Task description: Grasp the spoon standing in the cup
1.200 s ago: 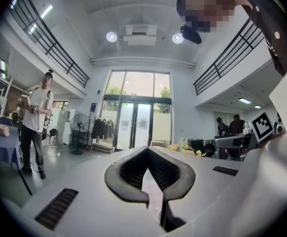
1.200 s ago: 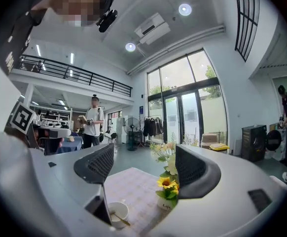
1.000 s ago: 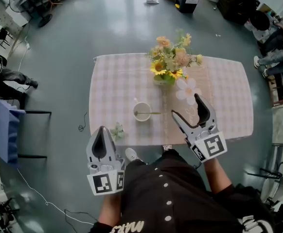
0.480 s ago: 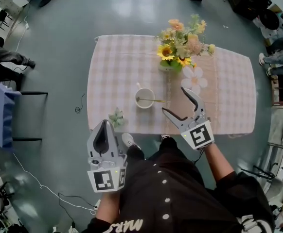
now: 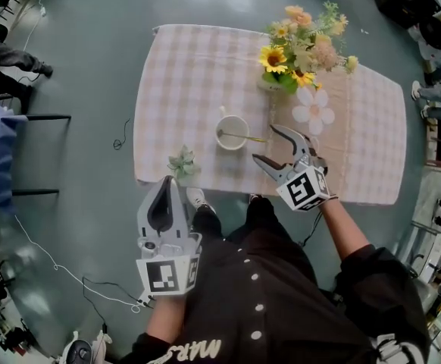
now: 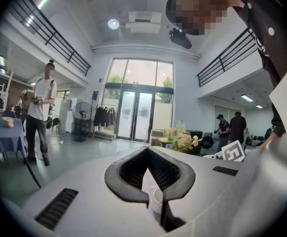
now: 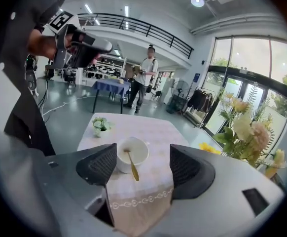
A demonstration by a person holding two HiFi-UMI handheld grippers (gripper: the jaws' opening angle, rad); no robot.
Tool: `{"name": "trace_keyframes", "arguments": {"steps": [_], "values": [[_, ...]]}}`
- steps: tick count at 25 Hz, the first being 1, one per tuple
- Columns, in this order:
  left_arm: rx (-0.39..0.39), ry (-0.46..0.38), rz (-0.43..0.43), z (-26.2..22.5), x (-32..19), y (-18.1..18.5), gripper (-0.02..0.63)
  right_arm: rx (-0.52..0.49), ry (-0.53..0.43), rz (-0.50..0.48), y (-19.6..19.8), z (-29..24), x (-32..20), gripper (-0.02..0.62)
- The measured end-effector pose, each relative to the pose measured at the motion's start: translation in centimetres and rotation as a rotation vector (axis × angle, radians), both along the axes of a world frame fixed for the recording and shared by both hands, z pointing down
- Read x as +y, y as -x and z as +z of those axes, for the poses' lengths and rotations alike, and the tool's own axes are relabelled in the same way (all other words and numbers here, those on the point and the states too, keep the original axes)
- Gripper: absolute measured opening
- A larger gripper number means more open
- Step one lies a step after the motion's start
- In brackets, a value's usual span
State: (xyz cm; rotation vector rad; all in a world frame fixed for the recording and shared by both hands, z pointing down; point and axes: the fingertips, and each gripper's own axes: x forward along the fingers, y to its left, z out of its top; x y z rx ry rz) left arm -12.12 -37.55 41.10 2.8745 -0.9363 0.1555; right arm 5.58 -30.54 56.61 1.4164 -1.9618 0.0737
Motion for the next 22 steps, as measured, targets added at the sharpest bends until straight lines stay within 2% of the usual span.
{"name": "trace_keyframes", "arguments": {"steps": [3,7,10,17,22], "values": [[0.001,0.018,-0.006,0.7,0.1,0.4,0.017,0.023,0.034,-0.039,0.3,1.7,0.0,0.297],[-0.011,0.037,-0.011,1.6,0.3,0.7,0.017,0.029,0.063,-0.063,0.3,3.7,-0.2,0.276],[-0.016,0.047,-0.016,2.1,0.5,0.8,0.017,0.075,0.077,-0.091,0.2,5.0,-0.2,0.256],[-0.024,0.083,-0.042,3.0,0.2,1.2,0.017,0.310,0.079,-0.213,0.2,7.8,-0.1,0.186],[-0.027,0.097,-0.049,3.5,0.1,1.2,0.017,0.571,0.052,-0.333,0.1,9.2,0.3,0.135]]}}
